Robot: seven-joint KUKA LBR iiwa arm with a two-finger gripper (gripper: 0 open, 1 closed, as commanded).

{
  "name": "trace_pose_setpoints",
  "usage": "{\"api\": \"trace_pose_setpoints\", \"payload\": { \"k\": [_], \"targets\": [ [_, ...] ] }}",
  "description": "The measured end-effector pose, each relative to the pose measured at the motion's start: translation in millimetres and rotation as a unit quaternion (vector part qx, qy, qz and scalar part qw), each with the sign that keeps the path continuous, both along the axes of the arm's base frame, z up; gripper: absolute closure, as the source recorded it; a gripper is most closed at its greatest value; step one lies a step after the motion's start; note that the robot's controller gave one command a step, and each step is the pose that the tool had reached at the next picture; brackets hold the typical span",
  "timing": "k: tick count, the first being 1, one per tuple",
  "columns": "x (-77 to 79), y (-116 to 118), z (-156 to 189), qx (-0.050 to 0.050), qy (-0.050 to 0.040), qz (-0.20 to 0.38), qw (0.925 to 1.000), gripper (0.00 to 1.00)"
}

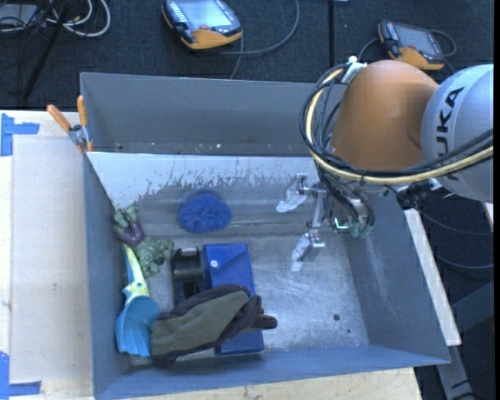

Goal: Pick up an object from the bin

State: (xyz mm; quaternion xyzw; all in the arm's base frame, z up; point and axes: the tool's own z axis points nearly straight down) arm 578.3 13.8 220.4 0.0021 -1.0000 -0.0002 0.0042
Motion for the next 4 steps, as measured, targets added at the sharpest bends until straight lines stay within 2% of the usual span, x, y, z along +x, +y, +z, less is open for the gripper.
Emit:
{"api": "trace_pose_setpoints", "payload": {
  "k": [1,2,3,4],
  "targets": [
    [0.5,0.0,2.2,0.000,-0.0017,0.000,1.0000,0.00],
    [13.2,4.3,-6.0,0.000,-0.0067,0.022,0.9997,0.00],
    [-0.6,17.3,-65.2,0.000,-0.0058,0.039,0.9992,0.00],
    [-8.0,35.4,-93.4,0.000,0.0004,0.015,0.9999,0.00]
  ]
}}
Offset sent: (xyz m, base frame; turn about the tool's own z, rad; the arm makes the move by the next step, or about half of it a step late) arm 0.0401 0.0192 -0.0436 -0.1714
